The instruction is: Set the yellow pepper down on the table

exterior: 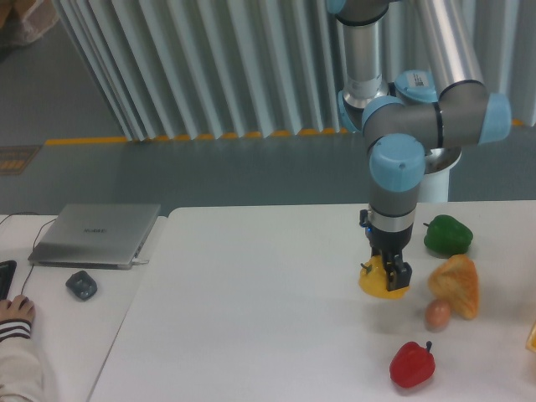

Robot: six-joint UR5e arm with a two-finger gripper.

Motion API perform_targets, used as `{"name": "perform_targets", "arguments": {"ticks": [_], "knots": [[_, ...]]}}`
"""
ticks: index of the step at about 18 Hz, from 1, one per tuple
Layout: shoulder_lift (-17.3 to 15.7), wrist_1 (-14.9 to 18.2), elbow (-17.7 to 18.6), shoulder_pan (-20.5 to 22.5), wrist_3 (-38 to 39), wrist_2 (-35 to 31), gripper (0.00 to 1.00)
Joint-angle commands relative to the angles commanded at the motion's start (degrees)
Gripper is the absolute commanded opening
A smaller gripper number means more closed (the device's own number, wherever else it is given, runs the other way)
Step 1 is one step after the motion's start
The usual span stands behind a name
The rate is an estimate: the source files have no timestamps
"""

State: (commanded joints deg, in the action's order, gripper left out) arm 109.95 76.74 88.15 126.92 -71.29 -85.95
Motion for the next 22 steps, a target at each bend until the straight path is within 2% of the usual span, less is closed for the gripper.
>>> {"name": "perform_targets", "arguments": {"ticks": [4, 9, 17, 18, 20, 22], "knots": [[1.5, -3.7, -0.1, -0.4, -0.1, -1.4, 0.69], [2.6, -4.1, -0.3, -0.4, -0.3, -2.5, 0.69], [2.6, -4.1, -0.1, 0.3, -0.5, -4.1, 0.69], [2.7, -4.1, -0.1, 0.3, -0.4, -4.2, 0.72], [3.0, -4.1, -0.1, 0.3, -0.4, -4.2, 1.0], [3.0, -4.1, -0.1, 0.3, -0.3, -4.2, 1.0]]}}
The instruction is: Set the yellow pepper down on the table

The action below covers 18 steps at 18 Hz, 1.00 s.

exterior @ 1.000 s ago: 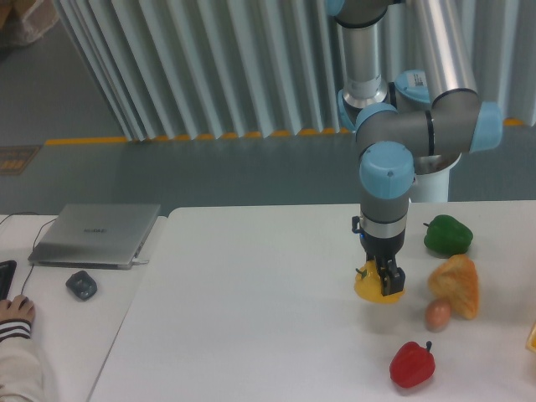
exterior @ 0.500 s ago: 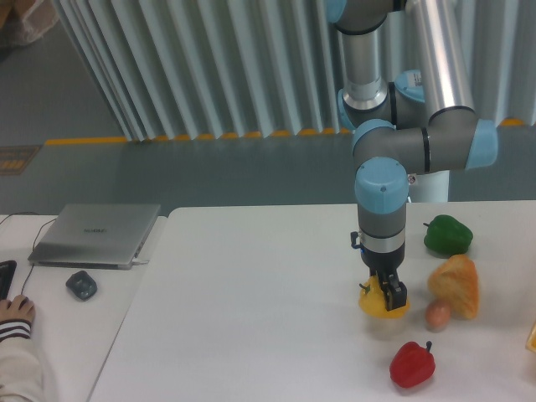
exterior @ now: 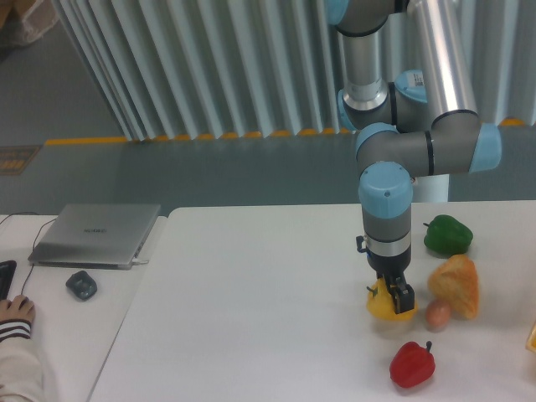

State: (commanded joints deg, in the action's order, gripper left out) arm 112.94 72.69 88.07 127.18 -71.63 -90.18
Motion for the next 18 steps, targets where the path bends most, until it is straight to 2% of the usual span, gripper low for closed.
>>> {"name": "perform_targets", "arguments": {"ticks": [6, 13, 18], "knots": [[-0.4, 0.0, -0.2, 0.0, 0.2, -0.1, 1.0], [-1.6, -1.4, -3.5, 0.8, -0.3, -0.8, 1.0], [-3.3, -2.5, -4.1, 3.2, -2.6, -1.0, 1.0]]}}
